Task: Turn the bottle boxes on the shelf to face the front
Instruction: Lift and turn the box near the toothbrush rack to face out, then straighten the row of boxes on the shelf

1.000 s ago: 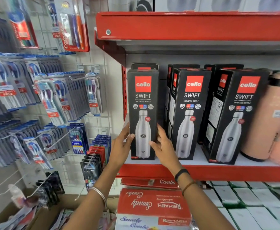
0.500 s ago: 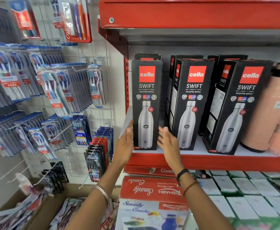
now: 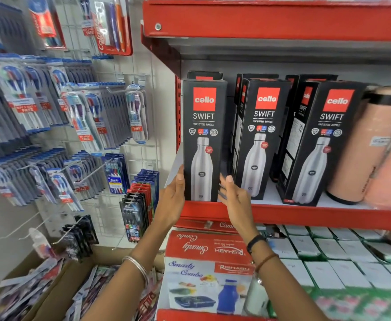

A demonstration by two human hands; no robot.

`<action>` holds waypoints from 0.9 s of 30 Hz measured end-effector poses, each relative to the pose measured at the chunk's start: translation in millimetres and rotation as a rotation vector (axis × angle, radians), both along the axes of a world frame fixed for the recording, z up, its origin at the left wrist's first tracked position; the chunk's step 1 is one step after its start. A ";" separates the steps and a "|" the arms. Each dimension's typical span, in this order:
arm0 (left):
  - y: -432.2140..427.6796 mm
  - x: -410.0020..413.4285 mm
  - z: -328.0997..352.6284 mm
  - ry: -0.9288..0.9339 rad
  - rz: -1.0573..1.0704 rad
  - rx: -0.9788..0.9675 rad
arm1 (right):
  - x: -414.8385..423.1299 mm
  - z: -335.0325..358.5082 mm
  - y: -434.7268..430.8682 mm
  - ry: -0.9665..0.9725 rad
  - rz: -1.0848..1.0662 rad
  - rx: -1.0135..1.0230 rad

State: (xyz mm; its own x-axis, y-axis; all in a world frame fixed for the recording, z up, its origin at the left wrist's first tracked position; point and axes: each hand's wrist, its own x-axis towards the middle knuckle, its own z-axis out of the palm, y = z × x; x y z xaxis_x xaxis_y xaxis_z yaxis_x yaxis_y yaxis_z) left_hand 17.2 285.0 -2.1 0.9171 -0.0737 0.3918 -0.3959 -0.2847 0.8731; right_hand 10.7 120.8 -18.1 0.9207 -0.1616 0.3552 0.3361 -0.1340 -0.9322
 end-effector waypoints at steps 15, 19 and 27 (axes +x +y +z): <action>-141.7 4.5 24.9 0.040 -0.116 -0.091 | 17.2 25.2 -97.2 -0.112 -0.213 0.186; -146.3 23.8 28.3 0.031 -0.162 -0.193 | 21.9 27.1 -108.1 -0.026 -0.144 0.180; -136.8 20.7 23.0 0.047 -0.119 -0.139 | 8.3 25.5 -115.6 -0.016 -0.074 0.152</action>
